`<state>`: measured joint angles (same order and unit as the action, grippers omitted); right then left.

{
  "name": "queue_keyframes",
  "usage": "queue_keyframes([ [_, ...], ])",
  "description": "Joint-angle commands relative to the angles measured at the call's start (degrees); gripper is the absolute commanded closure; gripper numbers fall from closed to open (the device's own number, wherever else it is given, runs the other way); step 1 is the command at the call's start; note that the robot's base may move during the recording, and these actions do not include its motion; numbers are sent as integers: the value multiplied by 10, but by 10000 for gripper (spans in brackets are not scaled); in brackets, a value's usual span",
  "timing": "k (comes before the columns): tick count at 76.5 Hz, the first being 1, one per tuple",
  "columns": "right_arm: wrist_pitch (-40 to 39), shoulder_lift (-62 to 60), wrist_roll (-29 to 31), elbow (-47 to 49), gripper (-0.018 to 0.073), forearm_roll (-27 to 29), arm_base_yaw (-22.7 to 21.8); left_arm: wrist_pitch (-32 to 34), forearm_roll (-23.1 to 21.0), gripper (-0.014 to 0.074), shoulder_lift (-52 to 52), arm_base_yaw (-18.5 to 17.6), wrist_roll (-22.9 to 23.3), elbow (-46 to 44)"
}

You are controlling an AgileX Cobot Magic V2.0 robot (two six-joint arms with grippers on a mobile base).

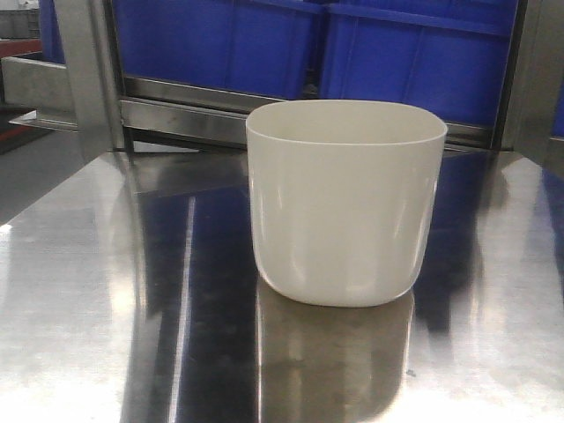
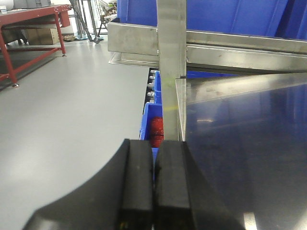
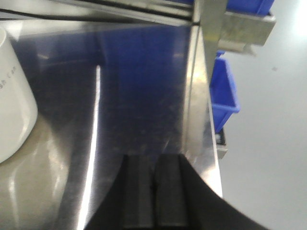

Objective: Move white bin to right shelf second layer

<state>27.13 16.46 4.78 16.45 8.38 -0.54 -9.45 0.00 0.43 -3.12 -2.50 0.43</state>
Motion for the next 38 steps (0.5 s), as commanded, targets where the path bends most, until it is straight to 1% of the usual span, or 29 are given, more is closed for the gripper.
queue_keyframes([
  [1,-29,28,-1,24,506,17,-1,50,0,512,9,-1,3,21],
  [11,15,68,-20,52,506,-2,-1,50,0,512,9,-1,3,21],
  [15,34,91,-48,65,499,-27,-1,50,0,512,9,-1,3,21],
  [17,41,104,-72,74,487,-41,-1,50,0,512,9,-1,3,21],
  [21,54,128,-107,84,446,-65,0,50,0,512,9,-1,3,21],
  [28,76,177,-173,106,315,-113,0,50,0,512,9,-1,3,21],
  [32,87,197,-205,121,261,-135,1,50,0,512,9,-1,3,21],
  [36,96,215,-230,142,233,-158,8,50,0,512,9,-1,3,21],
  [38,99,228,-241,155,230,-175,19,50,0,512,9,-1,3,21],
])
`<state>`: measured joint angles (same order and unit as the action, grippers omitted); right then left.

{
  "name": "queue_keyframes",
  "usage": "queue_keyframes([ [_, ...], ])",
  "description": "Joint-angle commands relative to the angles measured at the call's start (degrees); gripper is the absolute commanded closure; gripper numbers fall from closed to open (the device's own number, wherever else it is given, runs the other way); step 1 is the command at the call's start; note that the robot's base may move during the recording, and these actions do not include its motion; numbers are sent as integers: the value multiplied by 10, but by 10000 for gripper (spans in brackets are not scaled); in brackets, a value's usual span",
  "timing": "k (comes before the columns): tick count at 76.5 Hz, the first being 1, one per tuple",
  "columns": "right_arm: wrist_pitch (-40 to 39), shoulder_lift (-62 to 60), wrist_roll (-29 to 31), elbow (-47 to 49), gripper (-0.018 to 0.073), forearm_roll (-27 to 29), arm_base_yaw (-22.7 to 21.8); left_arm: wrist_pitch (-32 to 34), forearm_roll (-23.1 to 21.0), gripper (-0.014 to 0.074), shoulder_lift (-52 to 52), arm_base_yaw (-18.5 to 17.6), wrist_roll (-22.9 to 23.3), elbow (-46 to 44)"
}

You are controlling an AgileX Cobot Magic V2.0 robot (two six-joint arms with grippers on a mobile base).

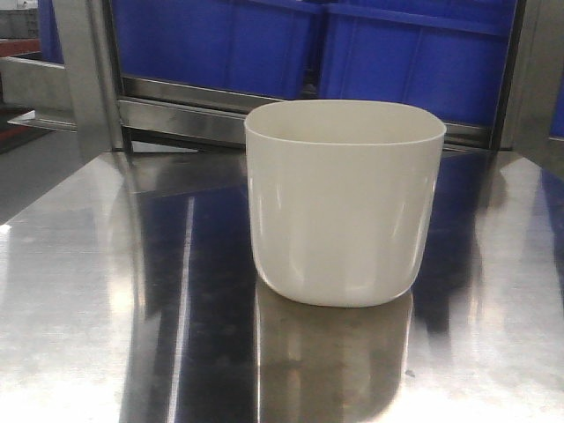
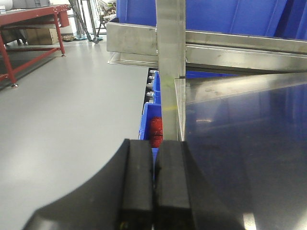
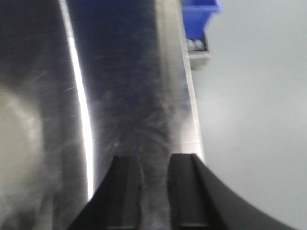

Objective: Move white bin to right shelf second layer

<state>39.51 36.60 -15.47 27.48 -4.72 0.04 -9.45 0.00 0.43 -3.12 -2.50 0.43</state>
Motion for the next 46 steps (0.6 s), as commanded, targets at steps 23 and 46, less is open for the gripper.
queue_keyframes([
  [23,44,152,-92,191,230,-62,154,50,0,512,9,-1,3,21],
  [46,247,341,-226,386,230,-62,253,50,0,512,9,-1,3,21],
])
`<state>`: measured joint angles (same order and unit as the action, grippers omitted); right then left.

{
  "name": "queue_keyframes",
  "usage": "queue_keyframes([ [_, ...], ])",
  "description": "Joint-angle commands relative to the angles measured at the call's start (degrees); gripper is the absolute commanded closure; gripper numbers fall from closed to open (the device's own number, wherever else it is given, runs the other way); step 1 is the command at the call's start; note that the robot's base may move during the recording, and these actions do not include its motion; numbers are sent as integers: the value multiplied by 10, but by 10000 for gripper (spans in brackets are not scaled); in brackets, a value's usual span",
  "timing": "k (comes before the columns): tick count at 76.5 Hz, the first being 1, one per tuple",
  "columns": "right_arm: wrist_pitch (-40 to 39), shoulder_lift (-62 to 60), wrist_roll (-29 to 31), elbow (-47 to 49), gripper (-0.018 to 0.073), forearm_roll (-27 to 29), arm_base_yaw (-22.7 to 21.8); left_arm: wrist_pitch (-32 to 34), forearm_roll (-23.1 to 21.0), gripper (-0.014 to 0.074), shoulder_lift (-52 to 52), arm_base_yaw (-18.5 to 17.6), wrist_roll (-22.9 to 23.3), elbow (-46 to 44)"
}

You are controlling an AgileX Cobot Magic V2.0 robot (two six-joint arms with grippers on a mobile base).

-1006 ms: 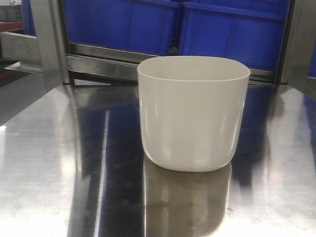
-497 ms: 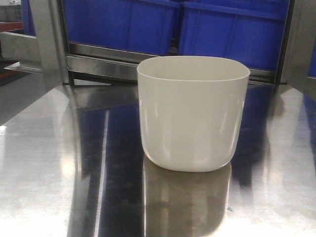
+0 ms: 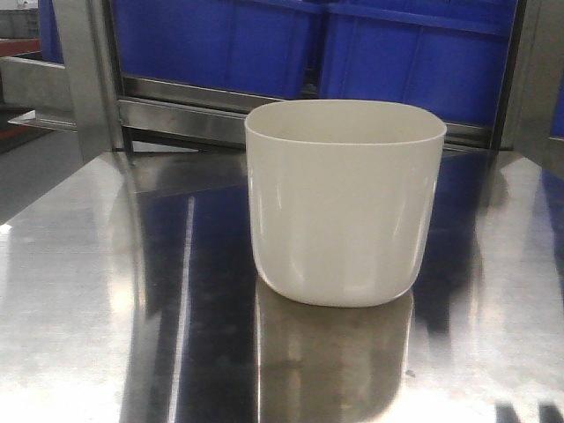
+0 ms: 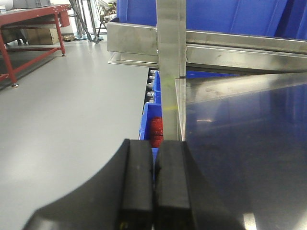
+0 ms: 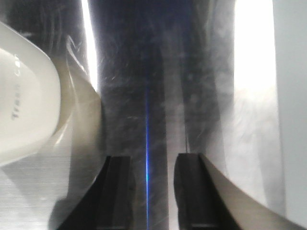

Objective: Move white bin to right shelf second layer

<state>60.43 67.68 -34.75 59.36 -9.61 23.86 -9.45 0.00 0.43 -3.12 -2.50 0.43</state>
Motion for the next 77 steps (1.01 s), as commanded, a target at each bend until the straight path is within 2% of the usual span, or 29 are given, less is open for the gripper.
queue_keyframes([
  [1,41,38,-33,72,230,-13,17,50,0,512,9,-1,3,21],
  [14,93,111,-34,170,230,-11,58,50,0,512,9,-1,3,21],
  [29,97,159,-34,237,230,-4,82,50,0,512,9,-1,3,21],
  [50,49,184,-34,244,230,23,95,50,0,512,9,-1,3,21],
  [77,47,228,-34,243,230,24,95,50,0,512,9,-1,3,21],
])
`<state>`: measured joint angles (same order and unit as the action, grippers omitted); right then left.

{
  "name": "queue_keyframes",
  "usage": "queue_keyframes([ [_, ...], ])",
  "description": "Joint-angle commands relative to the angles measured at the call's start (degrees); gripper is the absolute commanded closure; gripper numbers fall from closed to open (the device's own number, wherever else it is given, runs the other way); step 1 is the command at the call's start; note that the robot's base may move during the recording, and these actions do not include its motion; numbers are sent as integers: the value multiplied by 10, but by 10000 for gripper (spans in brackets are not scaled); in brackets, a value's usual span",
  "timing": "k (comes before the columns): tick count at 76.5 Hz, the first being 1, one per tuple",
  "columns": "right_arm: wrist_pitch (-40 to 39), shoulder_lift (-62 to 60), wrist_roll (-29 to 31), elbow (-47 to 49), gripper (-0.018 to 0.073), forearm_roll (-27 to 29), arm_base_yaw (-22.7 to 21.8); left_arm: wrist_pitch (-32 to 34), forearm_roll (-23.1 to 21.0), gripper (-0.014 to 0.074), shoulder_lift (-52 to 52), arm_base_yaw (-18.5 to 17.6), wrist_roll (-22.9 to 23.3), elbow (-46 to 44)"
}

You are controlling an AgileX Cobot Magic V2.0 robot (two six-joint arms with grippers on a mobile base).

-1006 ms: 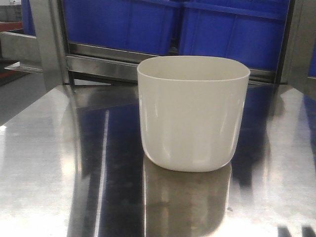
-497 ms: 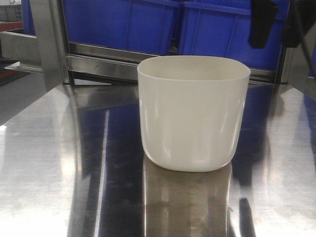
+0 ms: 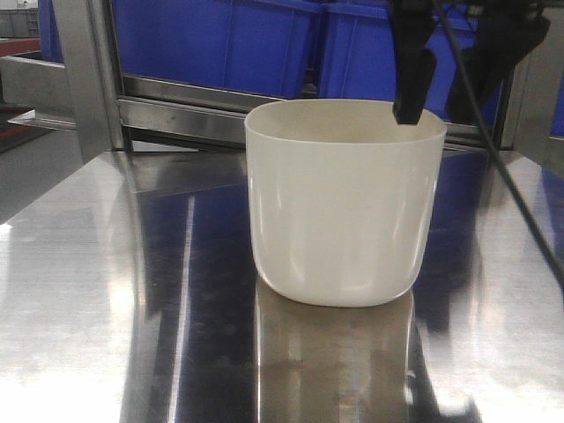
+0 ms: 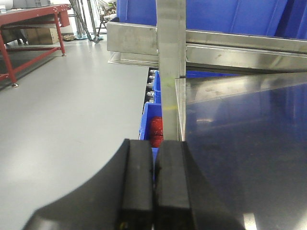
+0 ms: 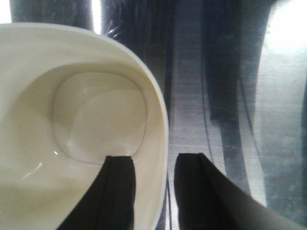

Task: Move white bin to right shelf second layer
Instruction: 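Lower the right gripper onto the white bin's rim and close it, then lift the white bin off the table with the right gripper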

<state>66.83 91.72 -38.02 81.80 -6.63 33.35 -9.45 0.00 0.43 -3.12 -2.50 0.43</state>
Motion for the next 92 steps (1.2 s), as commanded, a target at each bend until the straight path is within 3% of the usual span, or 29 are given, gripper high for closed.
queue_keyframes([
  [1,-17,-11,-1,19,230,-6,-1,50,0,512,9,-1,3,21],
  [48,-37,31,-5,-6,234,16,-22,50,0,512,9,-1,3,21],
  [56,-36,31,-12,-8,315,16,-22,50,0,512,9,-1,3,21],
  [65,-43,26,-12,-8,476,16,-22,50,0,512,9,-1,3,21],
  [73,-44,15,-8,-8,509,12,-22,50,0,512,9,-1,3,21],
  [83,-52,-1,49,-8,511,9,-23,50,0,512,9,-1,3,21],
  [92,-85,-20,142,-9,511,17,-36,50,0,512,9,-1,3,21],
])
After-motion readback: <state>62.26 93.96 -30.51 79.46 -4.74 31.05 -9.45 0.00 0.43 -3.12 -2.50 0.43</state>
